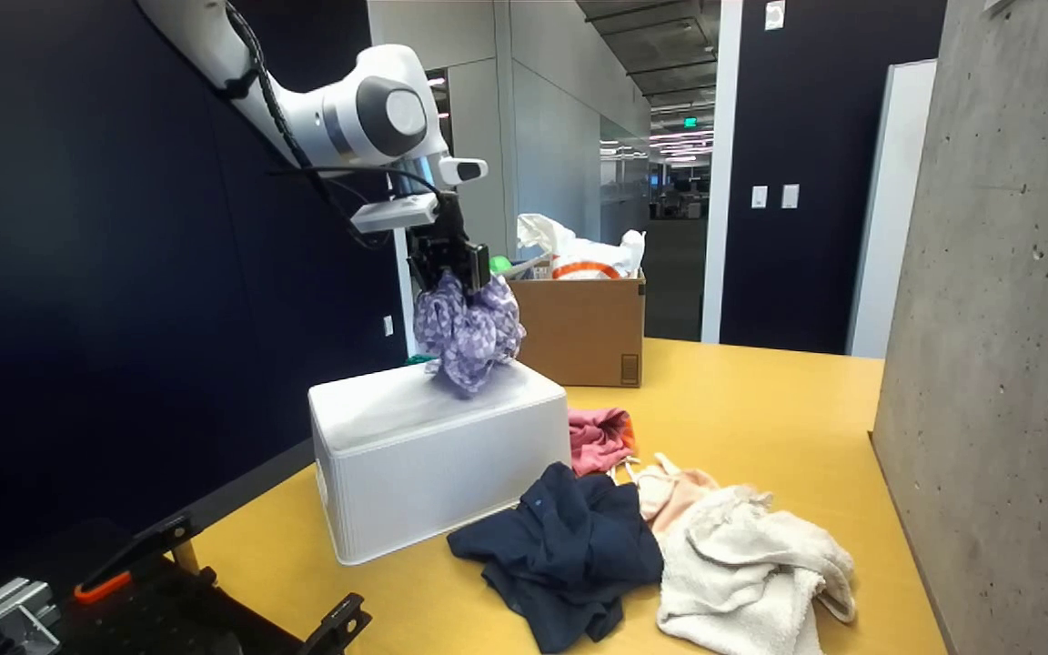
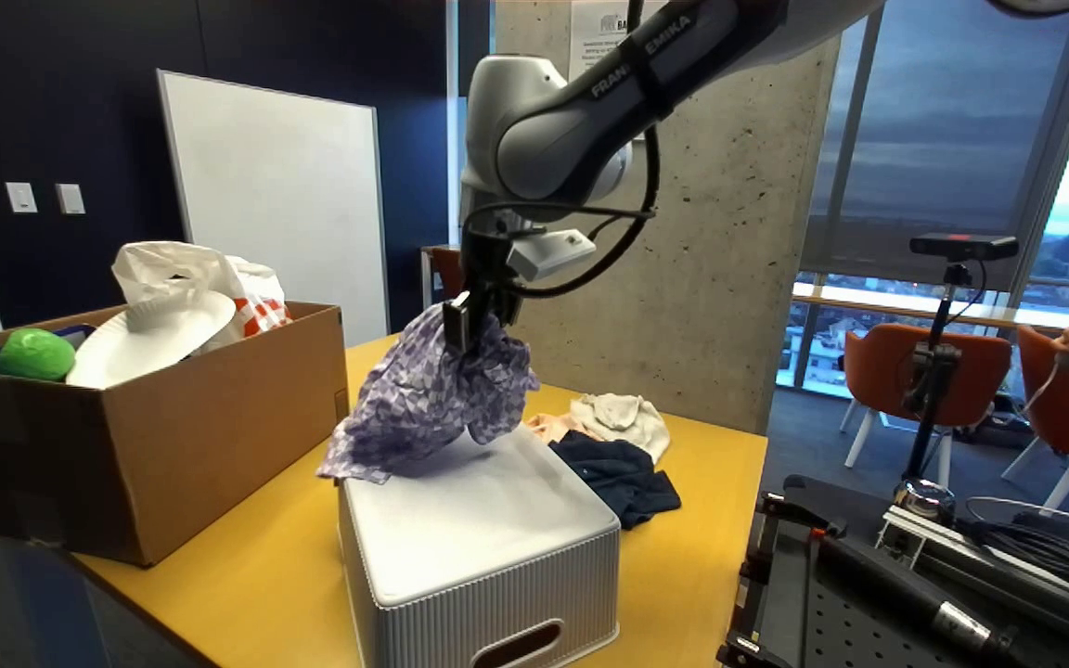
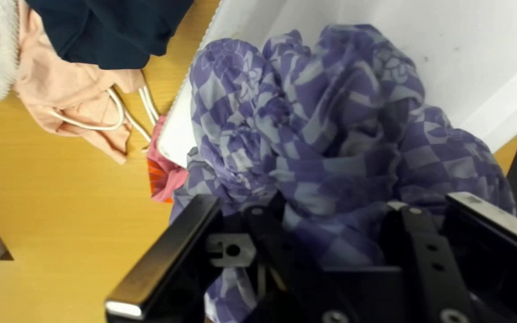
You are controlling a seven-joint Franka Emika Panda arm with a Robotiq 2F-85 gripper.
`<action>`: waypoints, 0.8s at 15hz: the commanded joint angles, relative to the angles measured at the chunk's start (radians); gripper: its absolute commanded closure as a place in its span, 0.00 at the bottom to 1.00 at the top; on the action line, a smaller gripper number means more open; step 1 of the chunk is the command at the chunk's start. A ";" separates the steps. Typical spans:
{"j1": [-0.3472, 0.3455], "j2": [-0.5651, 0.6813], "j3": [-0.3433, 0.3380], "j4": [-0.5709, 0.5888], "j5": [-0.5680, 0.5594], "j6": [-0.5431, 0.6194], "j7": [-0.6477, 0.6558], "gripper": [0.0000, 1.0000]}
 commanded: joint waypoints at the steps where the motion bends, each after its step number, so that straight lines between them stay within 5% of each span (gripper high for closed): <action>1: -0.024 -0.219 -0.033 -0.231 -0.023 0.059 0.033 0.94; 7: -0.123 -0.464 -0.101 -0.494 -0.062 0.087 0.066 0.94; 12: -0.250 -0.535 -0.154 -0.631 -0.028 0.144 0.019 0.94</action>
